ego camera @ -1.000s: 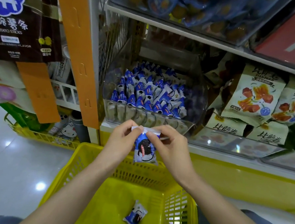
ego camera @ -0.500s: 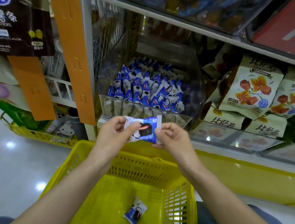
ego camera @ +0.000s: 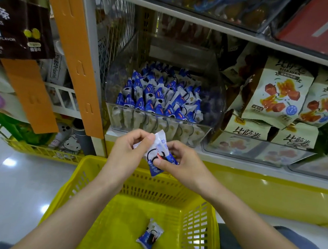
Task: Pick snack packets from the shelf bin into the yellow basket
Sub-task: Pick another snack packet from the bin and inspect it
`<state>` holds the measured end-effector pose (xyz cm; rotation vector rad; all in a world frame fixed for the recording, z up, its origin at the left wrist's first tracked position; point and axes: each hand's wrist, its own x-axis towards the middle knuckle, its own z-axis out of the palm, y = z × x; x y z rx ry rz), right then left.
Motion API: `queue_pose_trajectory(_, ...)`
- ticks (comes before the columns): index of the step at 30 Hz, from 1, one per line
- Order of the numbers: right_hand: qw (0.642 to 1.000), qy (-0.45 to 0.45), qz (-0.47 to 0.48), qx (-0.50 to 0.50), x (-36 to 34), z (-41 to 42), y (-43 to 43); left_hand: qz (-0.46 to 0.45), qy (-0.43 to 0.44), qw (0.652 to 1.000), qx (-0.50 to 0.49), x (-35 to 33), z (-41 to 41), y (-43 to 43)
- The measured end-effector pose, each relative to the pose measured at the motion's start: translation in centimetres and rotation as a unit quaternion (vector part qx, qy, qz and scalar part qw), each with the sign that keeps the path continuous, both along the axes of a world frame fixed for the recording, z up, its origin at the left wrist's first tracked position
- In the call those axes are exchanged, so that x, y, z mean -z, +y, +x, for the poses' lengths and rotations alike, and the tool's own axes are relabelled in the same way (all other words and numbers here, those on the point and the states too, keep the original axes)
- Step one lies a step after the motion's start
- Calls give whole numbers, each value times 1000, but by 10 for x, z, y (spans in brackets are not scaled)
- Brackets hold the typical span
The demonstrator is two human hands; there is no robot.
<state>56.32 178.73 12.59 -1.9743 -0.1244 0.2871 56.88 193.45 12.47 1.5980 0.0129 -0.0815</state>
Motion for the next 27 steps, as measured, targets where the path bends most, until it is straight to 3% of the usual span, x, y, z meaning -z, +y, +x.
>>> queue_pose_trajectory(6,995,-93,6,39,5,-3,6,137,-106,985,-5,5,-1,0)
queue_pose_trajectory(9,991,-118,16,68,4,-4,7,158,-109,981,-7,9,-1,-1)
queue_pose_trajectory(12,990,-106,23,91,3,-1,6,106,-50,993,-13,10,1,-2)
queue_pose_trajectory(14,988,-58,90,109,3,1,6,30,8,1000,4,9,1,-3)
queue_pose_trajectory(17,983,-13,157,95,1,2,6,2,26,1000,10,8,0,-3)
queue_pose_trajectory(20,990,-109,28,79,2,0,5,-1,40,999,7,7,1,-1)
queue_pose_trajectory(24,941,-298,-157,36,4,-4,0,-38,95,994,32,6,0,-1)
queue_pose_trajectory(27,932,-318,-171,25,3,-3,-2,-53,118,991,41,5,-1,-2)
